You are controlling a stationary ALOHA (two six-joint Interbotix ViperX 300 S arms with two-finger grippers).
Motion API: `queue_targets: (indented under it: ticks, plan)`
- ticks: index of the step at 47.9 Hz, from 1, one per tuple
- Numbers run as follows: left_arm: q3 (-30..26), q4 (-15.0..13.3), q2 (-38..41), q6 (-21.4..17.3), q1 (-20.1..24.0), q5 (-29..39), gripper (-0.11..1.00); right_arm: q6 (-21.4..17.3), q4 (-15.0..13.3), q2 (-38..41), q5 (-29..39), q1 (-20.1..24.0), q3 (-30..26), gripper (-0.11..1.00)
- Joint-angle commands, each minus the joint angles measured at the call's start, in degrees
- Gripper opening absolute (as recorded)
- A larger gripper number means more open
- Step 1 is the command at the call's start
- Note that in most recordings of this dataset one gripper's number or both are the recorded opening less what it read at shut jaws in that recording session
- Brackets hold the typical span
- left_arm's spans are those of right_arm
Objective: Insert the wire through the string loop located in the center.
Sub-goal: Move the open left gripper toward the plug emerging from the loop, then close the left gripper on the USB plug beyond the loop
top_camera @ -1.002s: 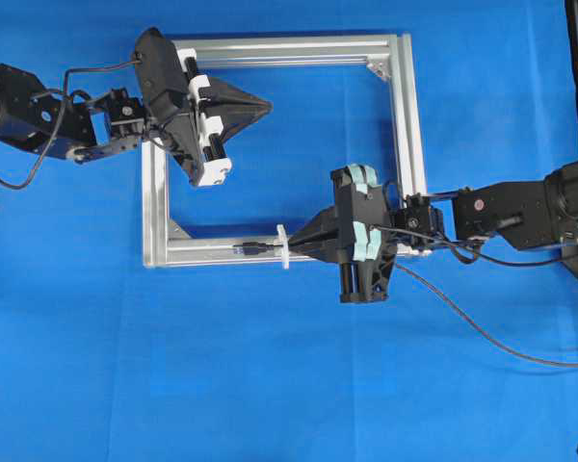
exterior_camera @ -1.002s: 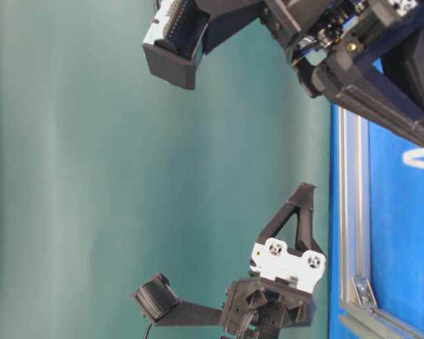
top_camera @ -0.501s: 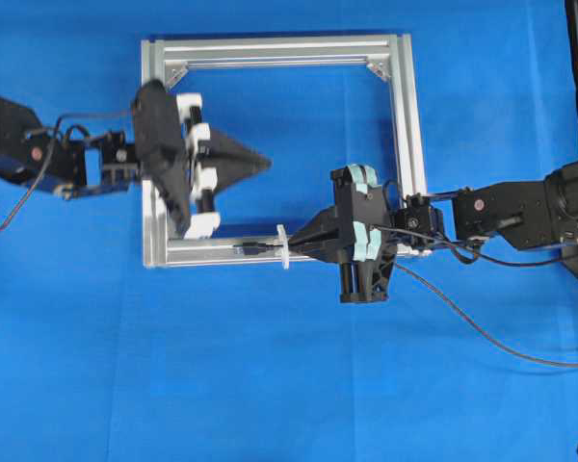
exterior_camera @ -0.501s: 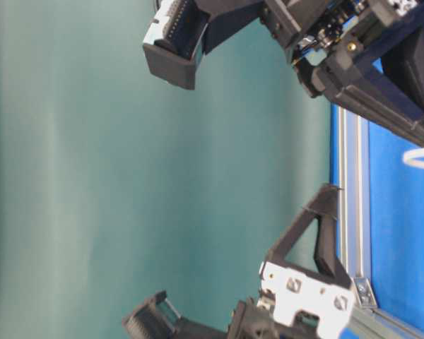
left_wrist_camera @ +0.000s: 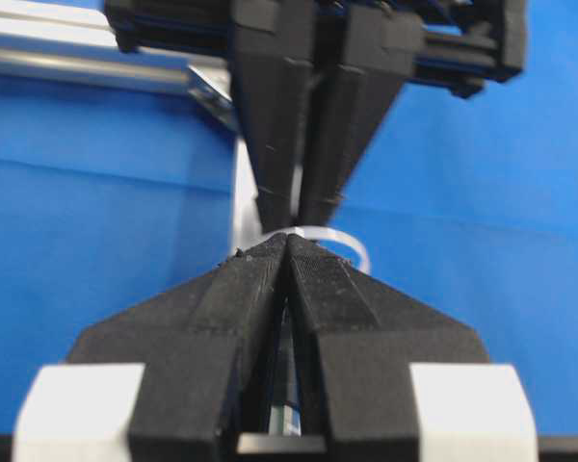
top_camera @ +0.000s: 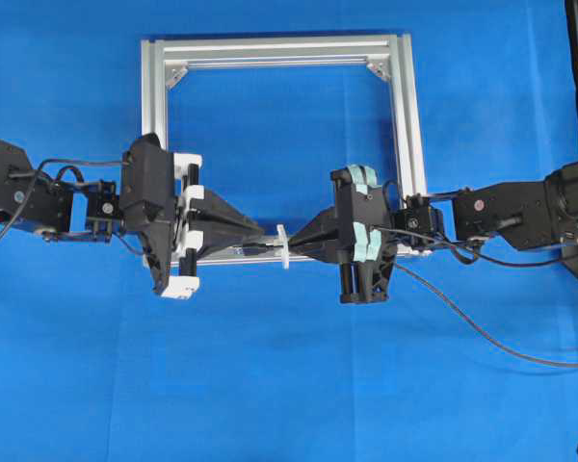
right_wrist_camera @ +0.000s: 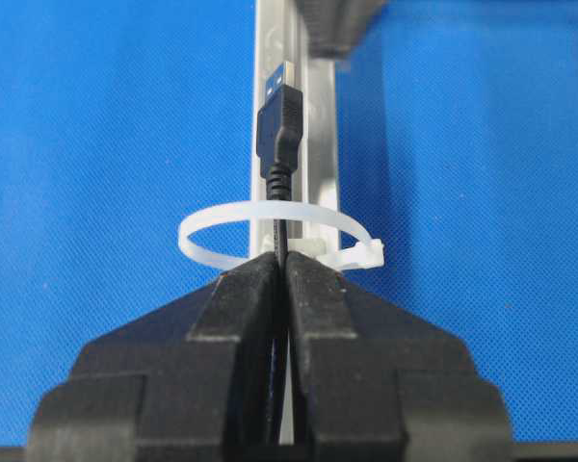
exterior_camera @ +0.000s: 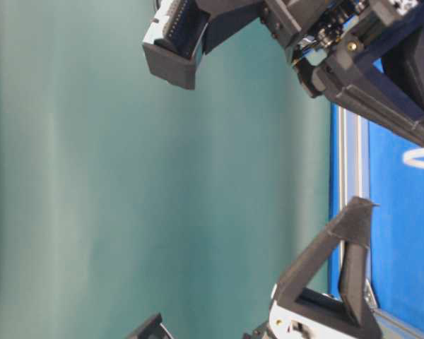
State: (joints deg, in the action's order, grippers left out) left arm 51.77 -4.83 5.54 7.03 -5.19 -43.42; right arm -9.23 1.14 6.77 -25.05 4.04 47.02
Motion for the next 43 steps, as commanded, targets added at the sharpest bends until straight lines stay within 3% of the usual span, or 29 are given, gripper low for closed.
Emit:
queue_targets:
  ticks: [1,25,30,38,43]
  plan:
    - [-0.70,-0.09,-1.32,-0.09,-0.62,0.09,0.00,0.09,-0.09,-0.70,-0.62,0.18,-1.05,-0.02]
    - [-1.41,-0.09,-1.05,-0.35,-0.70,0.97,0.04,0.26,-0.18,-0.70,-0.62,0.18,-1.05,-0.02]
    - [-1.49,-0.09,-0.97,-0.09,-1.32,0.97,0.27,0.26,-0.18,-0.70,-0.62,0.18,-1.05,-0.02]
    - [-1.85,-0.09,-0.88,0.09,-2.37,0.97,0.78,0.26,-0.18,-0.70,-0.62,0.18,-1.05,-0.02]
    - [-1.93,-0.09,-0.70,0.18,-2.37,1.32,0.93,0.26,-0.18,-0.70,-0.62,0.26,-1.05,-0.02]
